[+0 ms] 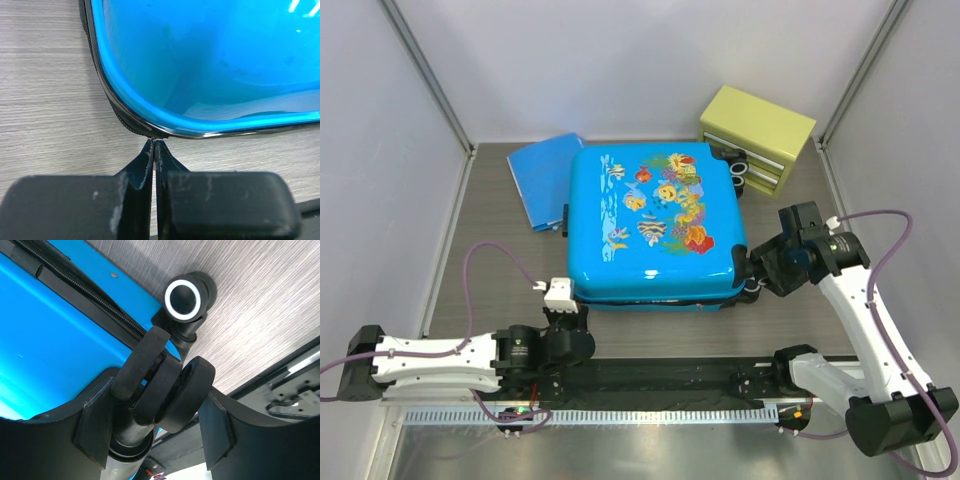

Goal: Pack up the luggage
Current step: Zip the luggage at the center of the board.

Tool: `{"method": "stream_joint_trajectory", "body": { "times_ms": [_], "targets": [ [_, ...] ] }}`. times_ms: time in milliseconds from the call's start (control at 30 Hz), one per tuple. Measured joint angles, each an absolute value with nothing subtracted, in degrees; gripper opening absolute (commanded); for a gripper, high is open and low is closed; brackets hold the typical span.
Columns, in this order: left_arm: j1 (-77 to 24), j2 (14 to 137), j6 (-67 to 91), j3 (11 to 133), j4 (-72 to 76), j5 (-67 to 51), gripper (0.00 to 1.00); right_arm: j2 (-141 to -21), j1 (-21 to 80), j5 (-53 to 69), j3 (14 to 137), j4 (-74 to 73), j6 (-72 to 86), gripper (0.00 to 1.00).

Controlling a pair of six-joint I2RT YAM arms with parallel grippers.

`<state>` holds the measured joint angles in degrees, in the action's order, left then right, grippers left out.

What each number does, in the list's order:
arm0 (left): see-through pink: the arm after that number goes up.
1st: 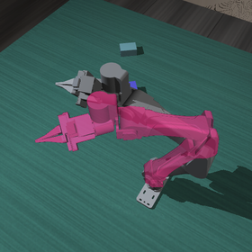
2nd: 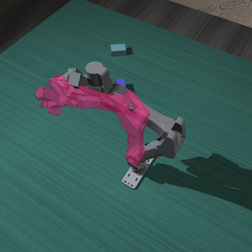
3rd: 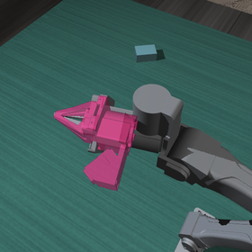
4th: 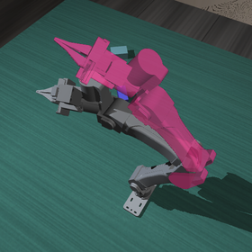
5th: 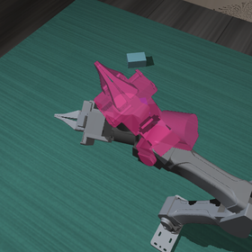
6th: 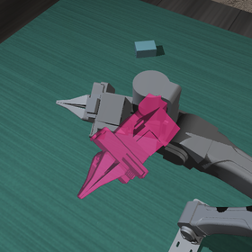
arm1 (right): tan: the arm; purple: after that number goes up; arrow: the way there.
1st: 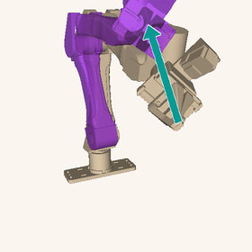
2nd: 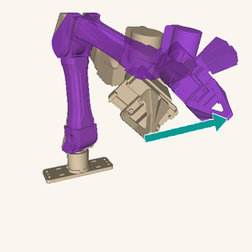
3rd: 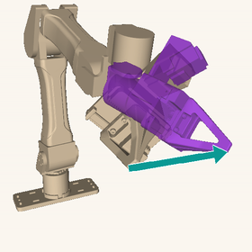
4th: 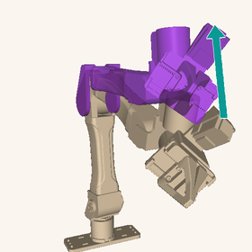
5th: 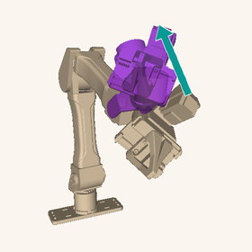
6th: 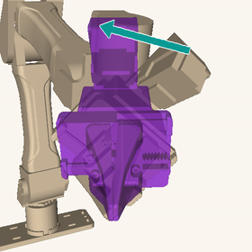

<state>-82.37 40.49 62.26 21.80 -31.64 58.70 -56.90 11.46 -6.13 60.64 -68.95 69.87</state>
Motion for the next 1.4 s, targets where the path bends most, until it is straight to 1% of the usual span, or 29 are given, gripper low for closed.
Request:
{"method": "stream_joint_trajectory", "body": {
  "times_ms": [167,433,567,733,900,1000,1033,1133,1200,1233,1333,1400],
  "targets": [
    [-82.39,40.49,62.7,21.82,-31.11,57.95,0.0,-59.83,10.66,-8.88,63.57,-70.35,66.89,0.01],
    [-82.89,41.67,64.31,22.33,-29.23,56.6,0.0,-63.02,-0.14,-5.82,67.35,-70.52,59.75,0.01],
    [-82.91,43.48,64.36,22.79,-28.93,56.64,0.0,-63.77,-3.9,-5.17,69.23,-71.02,58.26,0.01],
    [-82.91,44.14,65.78,23.14,-29.5,57.17,0.0,-66.7,-9.5,-10.44,69.41,-67.64,53.82,0.01],
    [-82.74,43.38,66.74,23.14,-29.82,57.06,0.0,-68.64,-11.84,-10.9,69.06,-64.93,51.92,0.01],
    [-82.43,43.2,65.73,23.14,-29.58,56.6,0.0,-68.12,-11.86,-9.21,69.06,-64.45,51.09,0.19],
    [-82.35,43.22,65.36,23.14,-29.43,56.49,0.0,-67.81,-11.86,-8.29,69.06,-64.47,50.83,0.28],
    [-82.3,43.35,64.03,23.14,-29.23,56.27,0.0,-66.13,-11.84,-4.8,69.06,-65.28,49.47,0.37],
    [-82.24,43.53,63.48,23.14,-29.02,56.12,0.0,-64.69,-11.7,-2.59,69.06,-66.3,49.06,0.41],
    [-82.13,43.7,62.94,23.14,-28.82,55.99,0.0,-63.88,-11.6,-1.63,69.06,-66.96,48.93,0.46],
    [-81.97,44.21,61.89,23.14,-28.25,55.86,0.0,-61.8,-10.85,0.51,69.17,-69.43,48.75,0.54],
    [-81.97,44.64,61.25,23.14,-27.94,55.86,0.0,-61.01,-10.41,1.23,69.45,-70.85,48.75,0.56]
  ]
}}
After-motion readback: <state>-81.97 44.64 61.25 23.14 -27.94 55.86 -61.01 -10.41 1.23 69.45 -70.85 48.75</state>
